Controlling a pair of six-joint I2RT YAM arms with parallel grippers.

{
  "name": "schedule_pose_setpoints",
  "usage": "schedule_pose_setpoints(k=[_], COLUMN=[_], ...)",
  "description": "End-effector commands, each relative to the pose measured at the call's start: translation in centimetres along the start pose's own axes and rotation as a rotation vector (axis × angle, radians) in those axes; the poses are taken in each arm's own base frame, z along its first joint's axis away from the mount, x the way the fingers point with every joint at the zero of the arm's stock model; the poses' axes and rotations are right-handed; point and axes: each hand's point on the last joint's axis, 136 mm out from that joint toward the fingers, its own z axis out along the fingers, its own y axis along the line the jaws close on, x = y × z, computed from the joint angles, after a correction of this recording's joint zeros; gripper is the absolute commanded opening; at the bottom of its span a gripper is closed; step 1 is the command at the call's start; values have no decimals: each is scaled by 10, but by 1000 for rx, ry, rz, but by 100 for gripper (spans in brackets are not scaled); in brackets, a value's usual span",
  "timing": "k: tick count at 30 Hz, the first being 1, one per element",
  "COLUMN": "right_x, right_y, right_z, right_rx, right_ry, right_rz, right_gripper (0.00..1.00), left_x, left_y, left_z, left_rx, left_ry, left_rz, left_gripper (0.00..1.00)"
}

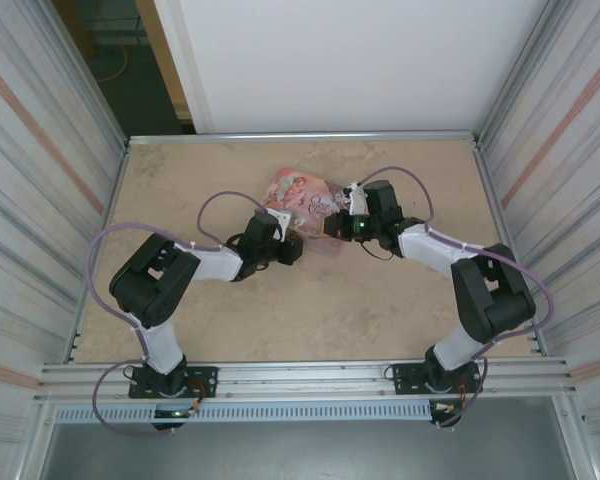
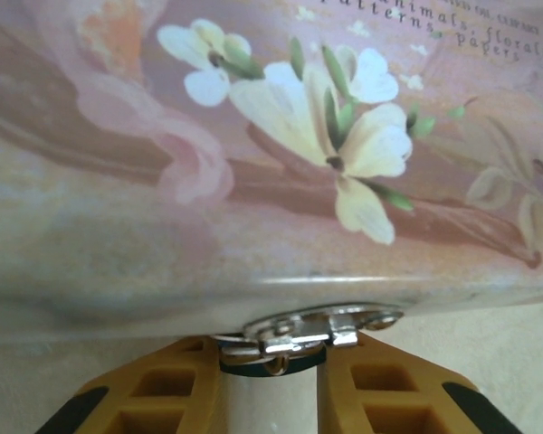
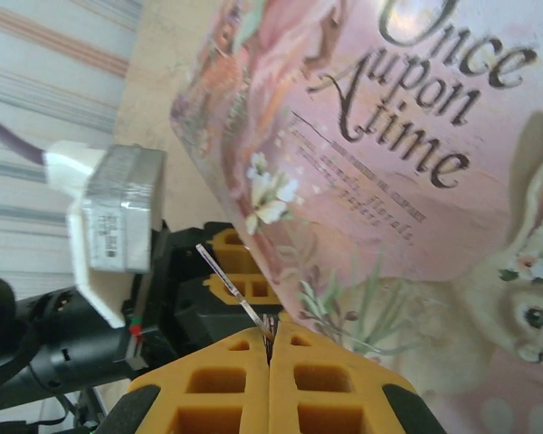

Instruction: Unlock the padlock with the key

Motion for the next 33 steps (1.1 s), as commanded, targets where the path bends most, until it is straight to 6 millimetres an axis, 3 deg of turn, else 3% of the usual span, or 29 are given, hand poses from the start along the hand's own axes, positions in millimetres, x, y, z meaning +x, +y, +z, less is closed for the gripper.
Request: schedule_pose_setpoints(k=[1, 5, 12, 21, 33], right_x=[5, 18, 58, 96, 109], right_y=[14, 15, 10, 6, -7], right_z=[-16, -30, -43, -31, -15], right_rx=[-16, 19, 120, 174, 244], right_ry=[-24, -38, -12, 10, -22], right_rz=[-83, -146, -281, -385, -452], right_gripper=[0, 0, 0, 0, 0], left_x=[-17, -11, -9, -14, -13], left_y=[-29, -39, -56, -73, -75], left_z=[-17, -28, -45, -62, -70], left_rx=[91, 137, 185, 245, 259], left_ry=[7, 47, 100, 126, 121], left_rz=[-58, -147, -230, -323, -389], left_gripper=[15, 14, 13, 14, 14])
